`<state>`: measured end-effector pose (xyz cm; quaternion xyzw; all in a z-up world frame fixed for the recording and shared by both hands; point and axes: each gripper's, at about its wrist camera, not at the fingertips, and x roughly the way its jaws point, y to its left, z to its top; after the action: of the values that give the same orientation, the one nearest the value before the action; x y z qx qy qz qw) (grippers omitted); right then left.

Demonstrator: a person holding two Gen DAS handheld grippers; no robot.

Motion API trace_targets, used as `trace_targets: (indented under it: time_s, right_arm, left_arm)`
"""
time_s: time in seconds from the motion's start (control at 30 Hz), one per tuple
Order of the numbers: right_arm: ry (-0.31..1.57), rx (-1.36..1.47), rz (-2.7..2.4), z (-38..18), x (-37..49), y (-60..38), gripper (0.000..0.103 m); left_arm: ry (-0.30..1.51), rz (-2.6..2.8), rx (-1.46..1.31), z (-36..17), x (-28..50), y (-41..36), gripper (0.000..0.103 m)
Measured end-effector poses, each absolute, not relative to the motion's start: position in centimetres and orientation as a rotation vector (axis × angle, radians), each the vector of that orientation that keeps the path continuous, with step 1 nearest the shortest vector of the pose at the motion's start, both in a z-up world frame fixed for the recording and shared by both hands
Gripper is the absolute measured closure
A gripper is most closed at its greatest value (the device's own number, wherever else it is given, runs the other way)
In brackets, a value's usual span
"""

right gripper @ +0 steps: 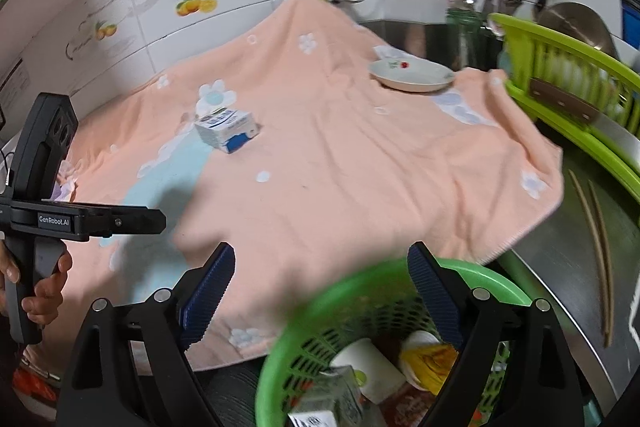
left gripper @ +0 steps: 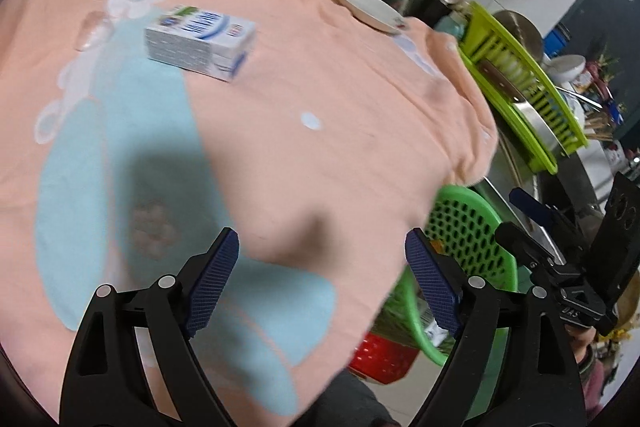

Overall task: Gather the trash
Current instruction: 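Move both tools back over the towel toward the blue-white milk carton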

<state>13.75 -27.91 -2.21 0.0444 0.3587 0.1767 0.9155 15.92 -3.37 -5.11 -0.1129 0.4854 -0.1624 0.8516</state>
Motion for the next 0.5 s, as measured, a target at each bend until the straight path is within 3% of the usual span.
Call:
trace_targets:
  time_s: [0.5]
  right_arm:
    - [0.754,0.011,0.475,-1.7,18.5,-21.4,0.016]
  left_arm:
    - [0.959,-0.173,-0.17,-4.4,18.4,2.6,0.018]
